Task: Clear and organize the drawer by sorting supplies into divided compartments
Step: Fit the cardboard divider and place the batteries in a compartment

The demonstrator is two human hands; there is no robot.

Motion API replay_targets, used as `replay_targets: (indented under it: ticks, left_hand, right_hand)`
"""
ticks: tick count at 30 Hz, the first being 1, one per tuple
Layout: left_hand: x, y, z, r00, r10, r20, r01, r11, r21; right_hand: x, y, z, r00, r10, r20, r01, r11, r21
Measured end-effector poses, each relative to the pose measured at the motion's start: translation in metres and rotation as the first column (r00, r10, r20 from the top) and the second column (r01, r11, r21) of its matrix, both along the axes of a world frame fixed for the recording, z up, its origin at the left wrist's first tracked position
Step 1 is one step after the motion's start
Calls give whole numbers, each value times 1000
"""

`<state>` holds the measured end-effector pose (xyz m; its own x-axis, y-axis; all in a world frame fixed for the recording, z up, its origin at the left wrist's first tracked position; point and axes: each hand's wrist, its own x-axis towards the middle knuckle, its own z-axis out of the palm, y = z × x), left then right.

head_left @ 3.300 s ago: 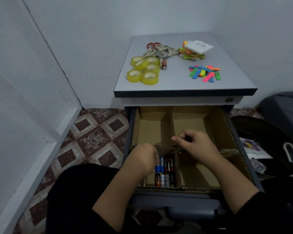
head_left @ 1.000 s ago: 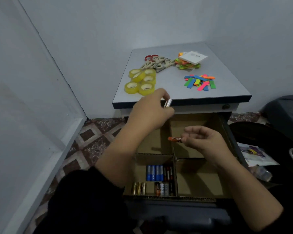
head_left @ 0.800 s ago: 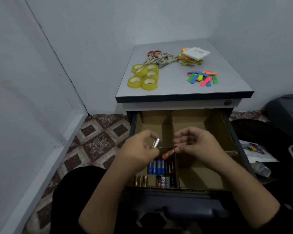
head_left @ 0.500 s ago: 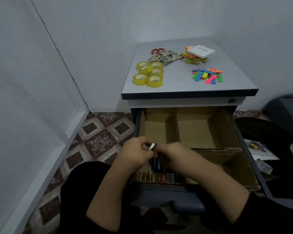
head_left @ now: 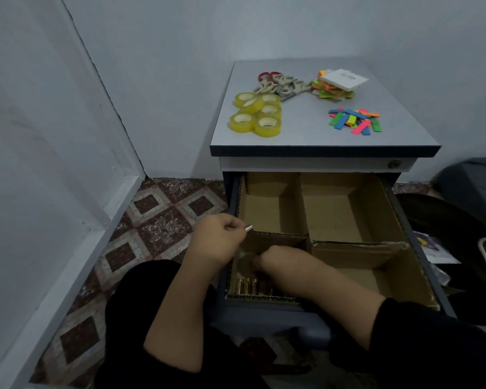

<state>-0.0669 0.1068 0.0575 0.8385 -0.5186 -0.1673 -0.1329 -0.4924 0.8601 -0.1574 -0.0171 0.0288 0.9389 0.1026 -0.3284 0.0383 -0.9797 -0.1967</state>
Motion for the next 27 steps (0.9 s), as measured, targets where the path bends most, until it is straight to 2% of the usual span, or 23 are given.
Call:
replay_targets:
  ticks: [3,7,9,13,16,18,20,22,25,27]
  left_hand:
    - [0,1,1,999,39,-5,-40,997,-69]
    - [-1,3,4,998,45,42,-42,997,-71]
    - [-2,4,5,998,19,53,-16,997,-71]
    - [-7,2,7,992,-119,40,120,992,-39]
    - [-15,-6,4,962,-272,23,269,959,92]
    - [-20,-13,0,931,-358,68,332,911,244]
    - [-27,-20,-4,842,-503,197,364,797,482]
    - [-30,-26,-11,766,-594,246,354,709,610]
    - [-25,-39,-25,787,-605,119,373,621,690]
    - [-21,-43,-31,794,-601,93,364,592,719]
  right_hand:
    - [0,6,0,1000,15,7,-14,994,-109]
    - [-2,6,2,1000,-13,19,15,994,-112]
    - [-6,1,6,996,-57,66,61,996,-61]
    - [-21,-23,22,946,-287,151,266,953,144]
    - [-35,-37,17,827,-378,415,294,922,253]
    - [-40,-39,6,752,-442,489,291,889,355]
    - [-39,-40,0,692,-572,439,347,798,492]
    - [-37,-39,-1,638,-670,380,395,708,586]
    - [-35,-38,0,616,-705,352,404,666,627]
    - [-36,-38,-1,627,-703,336,396,659,640]
